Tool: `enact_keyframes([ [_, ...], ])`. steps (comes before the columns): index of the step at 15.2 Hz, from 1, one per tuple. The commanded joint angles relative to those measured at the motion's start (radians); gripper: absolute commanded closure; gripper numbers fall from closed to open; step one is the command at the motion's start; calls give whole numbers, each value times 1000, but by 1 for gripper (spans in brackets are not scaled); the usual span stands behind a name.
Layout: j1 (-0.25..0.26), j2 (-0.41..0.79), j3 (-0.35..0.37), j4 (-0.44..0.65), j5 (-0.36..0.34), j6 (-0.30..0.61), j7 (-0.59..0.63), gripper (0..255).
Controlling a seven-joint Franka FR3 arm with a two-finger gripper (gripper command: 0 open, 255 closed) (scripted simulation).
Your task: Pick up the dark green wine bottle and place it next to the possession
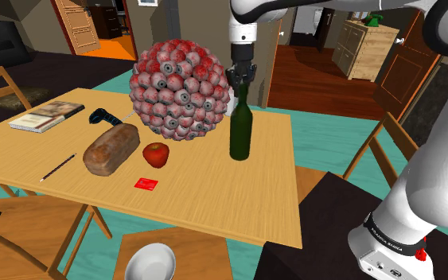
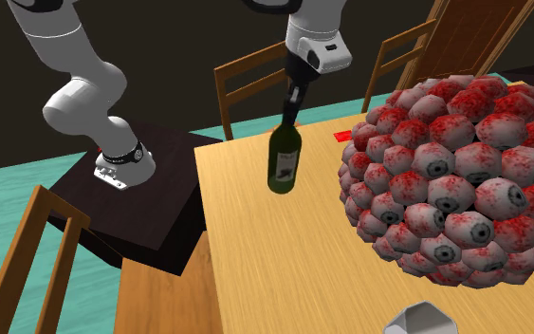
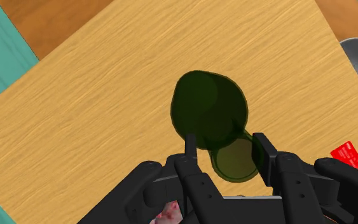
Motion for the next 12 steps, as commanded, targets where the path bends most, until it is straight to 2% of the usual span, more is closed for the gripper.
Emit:
enact_keyframes([
  [1,23,-9,18,-16,2,9,42,255],
  [12,164,62,126,75,5,3,290,255],
])
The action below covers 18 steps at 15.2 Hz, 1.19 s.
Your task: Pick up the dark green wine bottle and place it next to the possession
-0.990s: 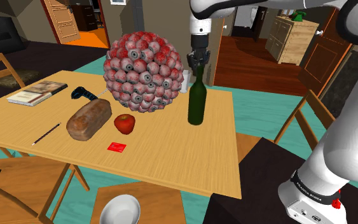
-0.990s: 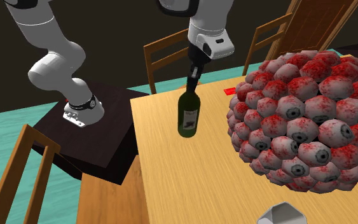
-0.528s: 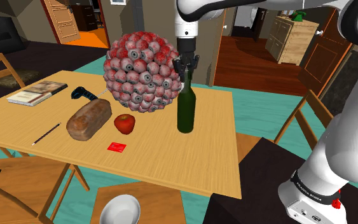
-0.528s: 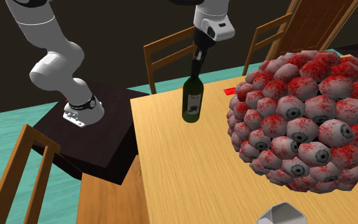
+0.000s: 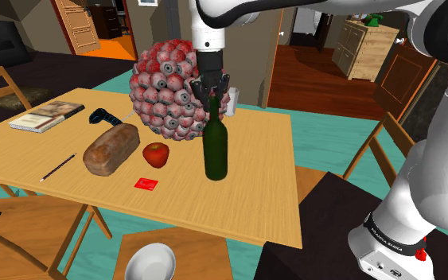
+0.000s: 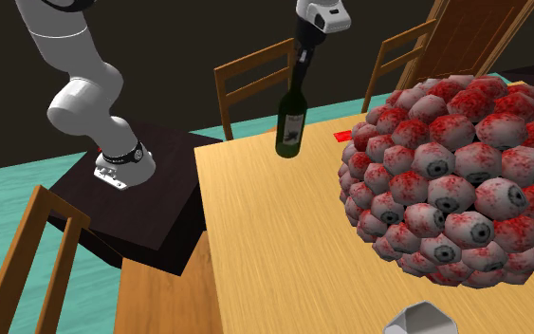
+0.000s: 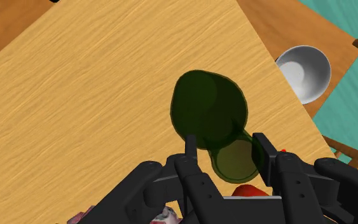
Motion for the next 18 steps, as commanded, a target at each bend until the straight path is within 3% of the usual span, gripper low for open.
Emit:
enact_keyframes([
  [1,27,23,19,26,-2,0,47,255],
  [8,129,141,74,186,-22,-33,202,255],
  [13,223,281,105,390,-52,-91,318,255],
  [18,218,268,103,302,-49,-16,313,255],
])
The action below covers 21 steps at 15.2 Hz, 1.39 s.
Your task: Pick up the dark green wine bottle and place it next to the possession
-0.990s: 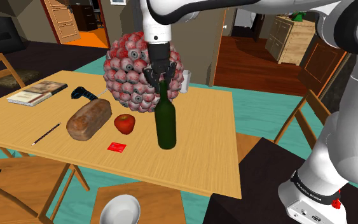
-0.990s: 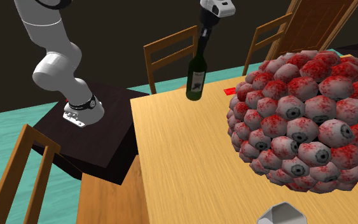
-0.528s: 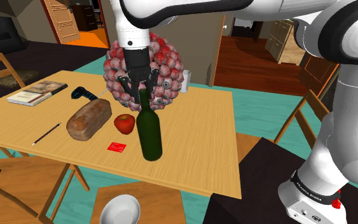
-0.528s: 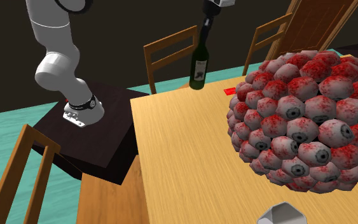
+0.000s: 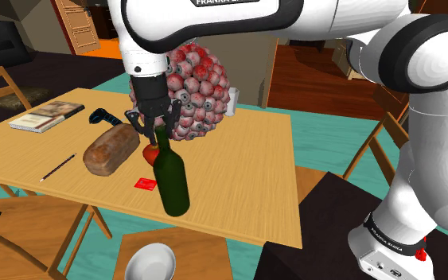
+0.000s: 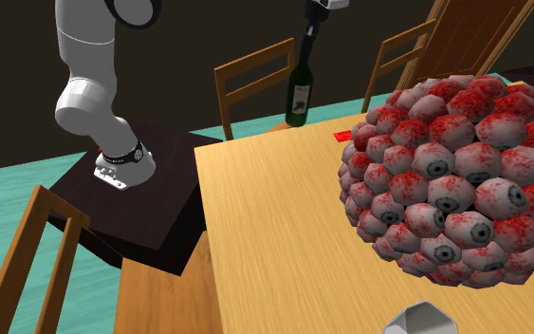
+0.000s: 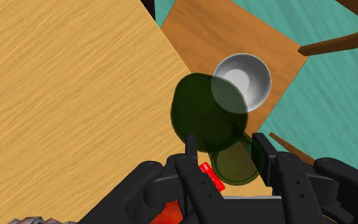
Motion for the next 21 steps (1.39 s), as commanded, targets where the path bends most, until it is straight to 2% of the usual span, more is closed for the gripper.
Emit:
enact_keyframes([
  [1,-2,-4,0,-34,1,30,-2,255],
  [6,-5,-7,-1,-105,2,99,-6,255],
  [14,-5,-7,-2,-109,2,103,-6,255],
  [15,-5,-7,-2,-109,2,102,-6,0],
  [20,-5,-7,-2,-108,2,102,-6,0],
  [21,-5,-3,-2,-70,1,67,-6,0],
])
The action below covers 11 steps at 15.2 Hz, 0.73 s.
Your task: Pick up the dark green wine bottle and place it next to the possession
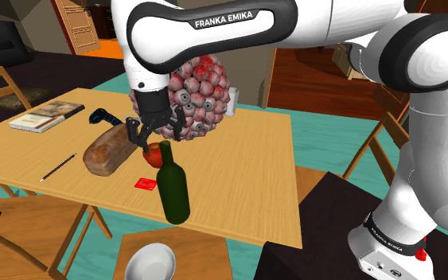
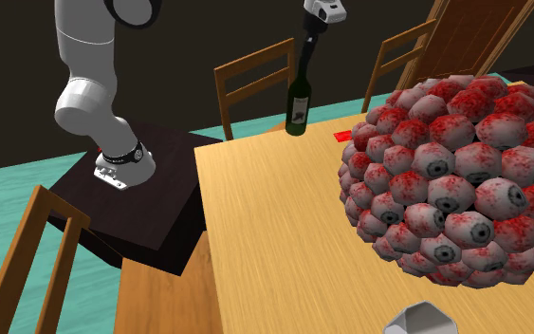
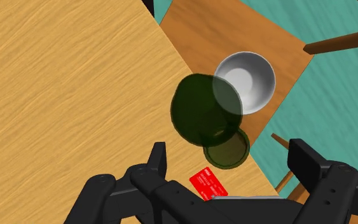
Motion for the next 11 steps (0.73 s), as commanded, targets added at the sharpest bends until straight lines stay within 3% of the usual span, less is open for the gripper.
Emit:
enact_keyframes([
  [1,1,6,0,61,-1,-55,1,0],
  [3,5,23,0,147,-4,-125,3,0],
  [11,5,23,-1,147,-4,-125,3,0],
])
